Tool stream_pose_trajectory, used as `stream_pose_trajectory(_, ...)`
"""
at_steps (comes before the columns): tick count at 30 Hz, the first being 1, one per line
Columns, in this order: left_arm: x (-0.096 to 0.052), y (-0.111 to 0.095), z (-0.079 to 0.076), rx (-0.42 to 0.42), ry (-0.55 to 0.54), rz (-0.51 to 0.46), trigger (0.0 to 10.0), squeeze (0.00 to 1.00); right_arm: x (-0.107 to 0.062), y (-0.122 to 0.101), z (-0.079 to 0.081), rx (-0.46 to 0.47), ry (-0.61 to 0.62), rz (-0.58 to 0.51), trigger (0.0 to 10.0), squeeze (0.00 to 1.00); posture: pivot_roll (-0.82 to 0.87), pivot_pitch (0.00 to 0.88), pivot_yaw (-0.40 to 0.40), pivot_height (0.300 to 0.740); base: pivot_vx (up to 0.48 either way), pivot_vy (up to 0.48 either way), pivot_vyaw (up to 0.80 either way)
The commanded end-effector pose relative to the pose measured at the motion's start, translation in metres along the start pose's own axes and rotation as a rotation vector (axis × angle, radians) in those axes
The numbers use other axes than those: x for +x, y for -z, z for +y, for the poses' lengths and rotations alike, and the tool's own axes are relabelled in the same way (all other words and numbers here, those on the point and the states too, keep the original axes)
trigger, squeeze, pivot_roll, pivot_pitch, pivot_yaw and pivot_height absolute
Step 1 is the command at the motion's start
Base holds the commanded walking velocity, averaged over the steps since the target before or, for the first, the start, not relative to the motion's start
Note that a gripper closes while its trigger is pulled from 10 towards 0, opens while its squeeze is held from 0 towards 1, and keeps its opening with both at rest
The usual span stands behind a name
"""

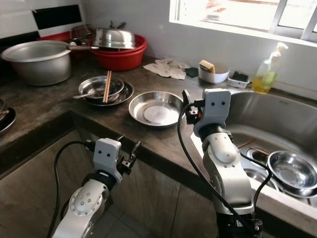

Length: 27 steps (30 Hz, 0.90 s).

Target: Kitchen organization

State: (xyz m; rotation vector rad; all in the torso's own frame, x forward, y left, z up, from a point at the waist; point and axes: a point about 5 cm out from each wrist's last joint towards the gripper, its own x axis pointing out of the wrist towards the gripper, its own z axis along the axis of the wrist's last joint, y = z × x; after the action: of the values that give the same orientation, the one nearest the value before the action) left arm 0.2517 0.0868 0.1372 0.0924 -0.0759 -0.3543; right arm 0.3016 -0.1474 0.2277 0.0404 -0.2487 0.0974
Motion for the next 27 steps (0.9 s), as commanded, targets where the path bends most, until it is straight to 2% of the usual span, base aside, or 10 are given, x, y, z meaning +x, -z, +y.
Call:
stream_pose_trajectory(1, 0.001, -0.003, -0.002, 0.007, 0.006, -0.009, 10.0, 0.00, 0.005, -0.001, -0.008, 0.009, 0.018, 0.018, 10.0, 0.00, 0.00, 0.000, -0.064, 0.740, 0.000, 0.000, 0.00)
stream_pose_trajectory(8, -0.005, 0.006, -0.001, 0.013, 0.002, 0.032, 10.0, 0.00, 0.030, 0.019, -0.010, 0.047, -0.042, 0.244, 10.0, 0.00, 0.00, 0.000, -0.065, 0.740, 0.000, 0.000, 0.00)
stream_pose_trajectory(12, -0.008, 0.009, -0.003, 0.018, -0.001, 0.048, 10.0, 0.00, 0.040, 0.024, -0.007, 0.056, -0.088, 0.310, 10.0, 0.00, 0.01, 0.000, -0.075, 0.740, 0.000, 0.000, 0.00)
stream_pose_trajectory(13, -0.010, 0.010, -0.004, 0.017, -0.003, 0.052, 10.0, 0.00, 0.044, 0.025, -0.006, 0.056, -0.113, 0.324, 10.0, 0.17, 0.01, 0.000, -0.080, 0.740, 0.000, 0.000, 0.00)
stream_pose_trajectory(14, -0.011, 0.010, -0.004, 0.017, -0.006, 0.055, 10.0, 0.00, 0.048, 0.024, -0.006, 0.056, -0.119, 0.325, 10.0, 1.00, 0.01, 0.000, -0.083, 0.740, 0.000, 0.000, 0.00)
stream_pose_trajectory(19, -0.019, 0.017, 0.002, 0.030, -0.073, 0.096, 10.0, 0.00, 0.066, 0.020, -0.004, 0.037, -0.146, 0.329, 10.0, 1.00, 0.02, 0.000, -0.096, 0.740, 0.000, 0.000, 0.00)
stream_pose_trajectory(20, -0.021, 0.017, 0.004, 0.038, -0.089, 0.105, 10.0, 0.00, 0.069, 0.019, -0.003, 0.046, -0.157, 0.332, 10.0, 0.49, 0.03, 0.000, -0.102, 0.740, 0.000, 0.000, 0.00)
stream_pose_trajectory(21, -0.023, 0.019, 0.006, 0.043, -0.108, 0.116, 10.0, 0.00, 0.074, 0.018, -0.003, 0.048, -0.160, 0.337, 10.0, 0.49, 0.03, 0.001, -0.103, 0.740, 0.000, 0.000, 0.00)
stream_pose_trajectory(22, -0.024, 0.020, 0.007, 0.045, -0.111, 0.121, 10.0, 0.00, 0.077, 0.018, -0.002, 0.054, -0.164, 0.338, 10.0, 0.00, 0.03, 0.005, -0.104, 0.740, 0.000, 0.000, 0.00)
stream_pose_trajectory(27, -0.027, 0.022, 0.004, 0.031, -0.104, 0.133, 10.0, 0.00, 0.083, 0.021, 0.004, 0.069, -0.191, 0.360, 10.0, 0.00, 0.03, 0.011, -0.107, 0.740, 0.000, 0.000, 0.00)
